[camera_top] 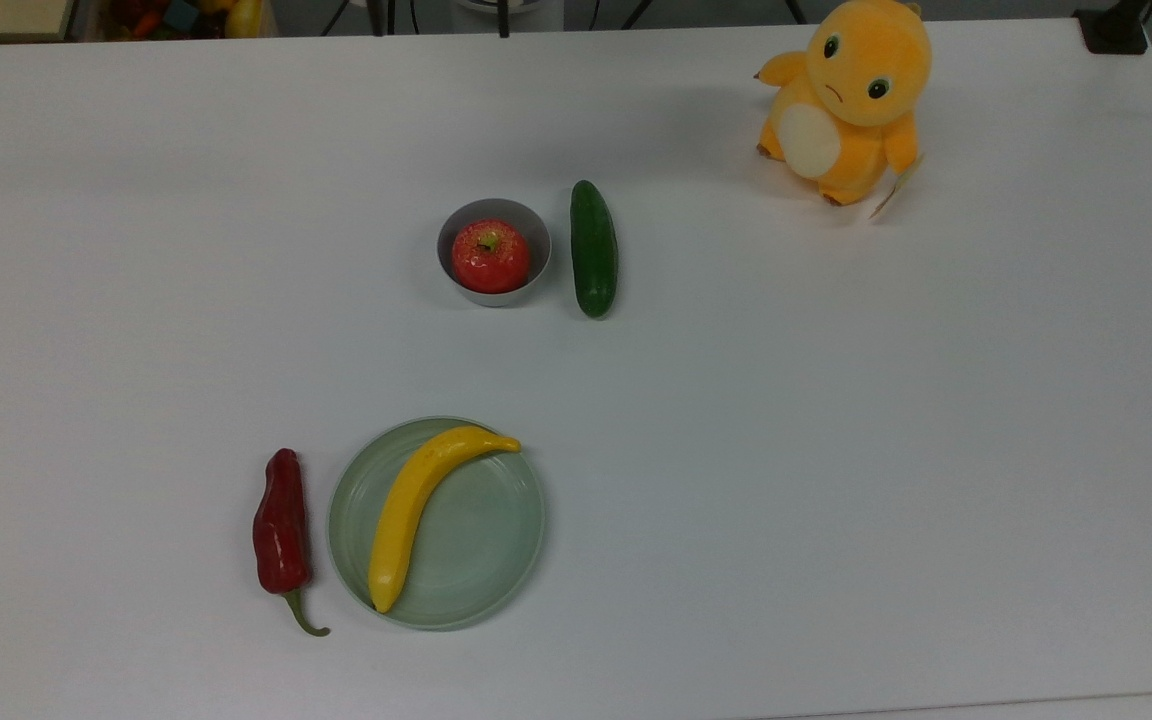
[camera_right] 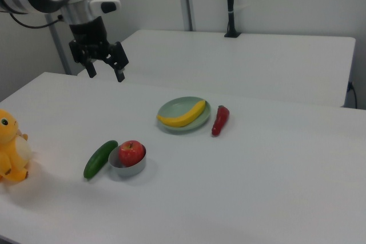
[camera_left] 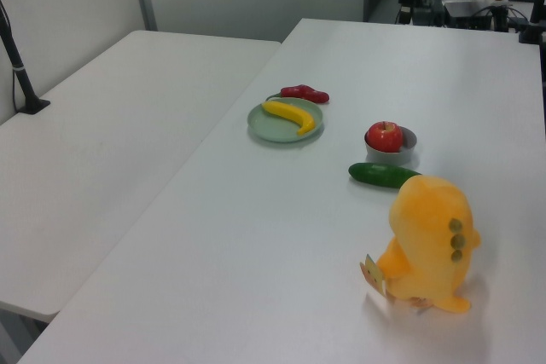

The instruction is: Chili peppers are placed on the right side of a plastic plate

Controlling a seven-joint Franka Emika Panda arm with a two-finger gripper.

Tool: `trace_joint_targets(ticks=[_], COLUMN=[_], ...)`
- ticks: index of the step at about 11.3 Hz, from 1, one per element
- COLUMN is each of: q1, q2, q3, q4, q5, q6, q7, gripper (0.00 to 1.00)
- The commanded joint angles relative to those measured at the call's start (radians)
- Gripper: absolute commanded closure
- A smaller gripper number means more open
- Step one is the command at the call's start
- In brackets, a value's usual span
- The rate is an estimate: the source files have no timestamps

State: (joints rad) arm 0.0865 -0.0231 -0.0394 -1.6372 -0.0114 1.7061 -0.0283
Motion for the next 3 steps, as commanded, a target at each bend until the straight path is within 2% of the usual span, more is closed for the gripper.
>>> trace_joint_targets(ticks=[1, 3], q1=[0.021, 0.024], q2=[-0.011, -0.012], q3=[-0.042, -0.04], q4=[-0.013, -0.013], q5=[0.002, 0.004], q6=[0.02, 0.02], q7=[-0.082, -0.079], gripper=[0.0, 0.0])
